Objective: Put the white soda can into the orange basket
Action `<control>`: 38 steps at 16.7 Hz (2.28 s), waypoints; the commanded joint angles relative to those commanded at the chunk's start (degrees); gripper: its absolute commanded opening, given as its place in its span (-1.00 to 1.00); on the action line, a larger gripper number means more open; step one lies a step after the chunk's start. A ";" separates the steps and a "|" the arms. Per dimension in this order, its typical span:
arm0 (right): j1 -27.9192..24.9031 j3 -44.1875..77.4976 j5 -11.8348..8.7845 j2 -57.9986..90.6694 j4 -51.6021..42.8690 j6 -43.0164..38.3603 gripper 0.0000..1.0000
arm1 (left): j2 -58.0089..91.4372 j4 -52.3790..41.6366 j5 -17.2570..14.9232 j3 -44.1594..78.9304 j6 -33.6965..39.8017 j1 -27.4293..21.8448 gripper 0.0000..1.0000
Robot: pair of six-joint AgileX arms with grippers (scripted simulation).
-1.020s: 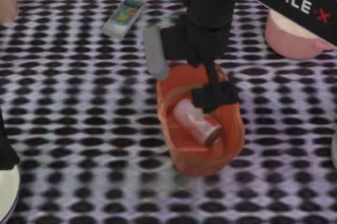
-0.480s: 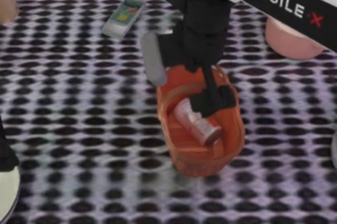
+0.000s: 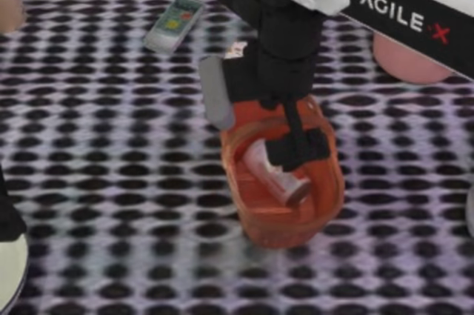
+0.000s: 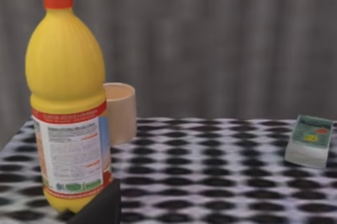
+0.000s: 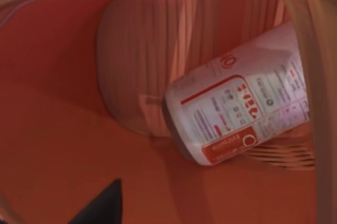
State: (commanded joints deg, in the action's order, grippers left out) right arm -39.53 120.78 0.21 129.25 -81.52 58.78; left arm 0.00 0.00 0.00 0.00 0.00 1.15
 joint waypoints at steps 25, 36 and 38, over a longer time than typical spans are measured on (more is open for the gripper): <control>0.00 0.00 0.00 0.00 0.00 0.00 -1.00 | 0.00 0.00 0.00 0.00 0.00 0.00 1.00; 0.00 0.00 0.00 0.00 0.00 0.00 -1.00 | 0.00 0.00 0.00 0.00 0.00 0.00 1.00; 0.00 0.00 0.00 0.00 0.00 0.00 -1.00 | 0.00 0.00 0.00 0.00 0.00 0.00 1.00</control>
State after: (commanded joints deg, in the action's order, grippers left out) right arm -39.53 120.78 0.21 129.25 -81.52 58.78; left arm 0.00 0.00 0.00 0.00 0.00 1.15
